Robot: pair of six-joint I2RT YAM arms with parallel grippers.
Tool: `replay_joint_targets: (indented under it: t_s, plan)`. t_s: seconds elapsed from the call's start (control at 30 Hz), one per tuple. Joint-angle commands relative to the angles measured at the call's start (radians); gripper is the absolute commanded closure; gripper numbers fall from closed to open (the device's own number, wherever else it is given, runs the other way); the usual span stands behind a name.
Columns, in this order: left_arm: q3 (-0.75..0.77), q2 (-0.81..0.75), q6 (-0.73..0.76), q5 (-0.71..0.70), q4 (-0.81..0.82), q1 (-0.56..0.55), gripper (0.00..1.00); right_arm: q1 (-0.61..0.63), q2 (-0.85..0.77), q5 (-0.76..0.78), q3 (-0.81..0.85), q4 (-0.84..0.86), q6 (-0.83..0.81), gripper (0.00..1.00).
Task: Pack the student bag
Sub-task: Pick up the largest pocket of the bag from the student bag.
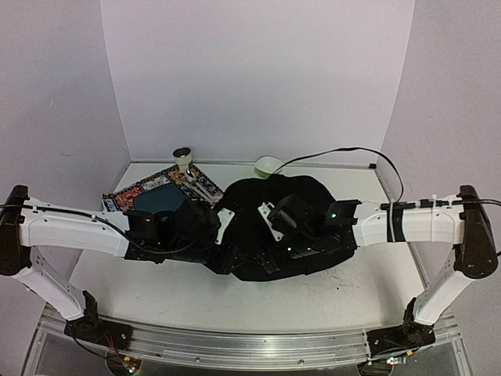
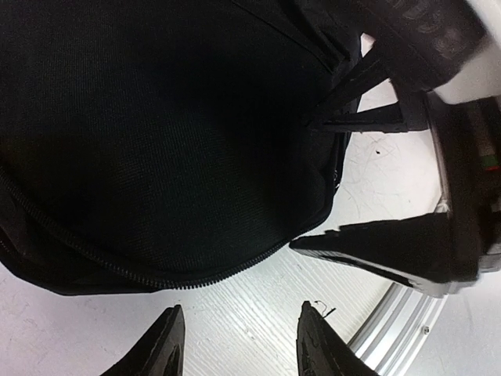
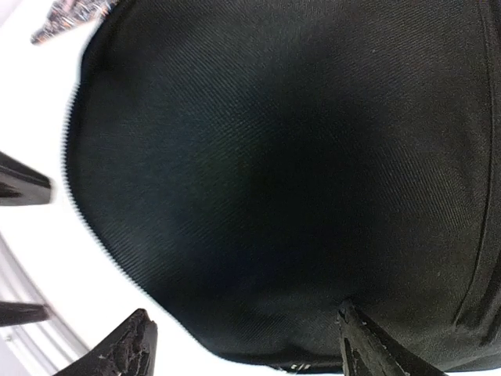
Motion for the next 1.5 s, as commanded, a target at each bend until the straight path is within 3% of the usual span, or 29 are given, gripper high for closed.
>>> replay_joint_targets:
  t_s: [0.0,0.5,0.63,0.8,1.0,1.13,1.47]
  plan:
    - [-0.016,-0.045,-0.021,0.030,0.067,0.009,0.50,0.016,0.026,0.084,0.066,-0.098,-0.062,0.20]
    - [0.000,-0.008,-0.021,0.088,0.115,0.013,0.49,0.026,0.073,0.220,0.084,-0.159,-0.114,0.18]
    - [0.007,-0.001,-0.016,0.090,0.122,0.013,0.49,0.026,0.074,0.254,0.097,-0.159,-0.118,0.29]
    - [-0.002,-0.007,-0.010,0.089,0.129,0.013,0.50,0.024,0.058,0.267,0.116,-0.159,-0.116,0.52]
    - [-0.002,0.013,0.019,0.143,0.151,0.013,0.50,0.006,0.026,0.233,0.124,-0.143,-0.105,0.69]
    - [0.032,0.064,0.052,0.175,0.159,0.011,0.54,-0.015,0.017,0.197,0.109,-0.126,-0.085,0.91]
    - [0.078,0.102,0.044,0.057,0.170,0.010,0.69,-0.025,-0.026,0.093,0.038,-0.040,-0.012,0.96]
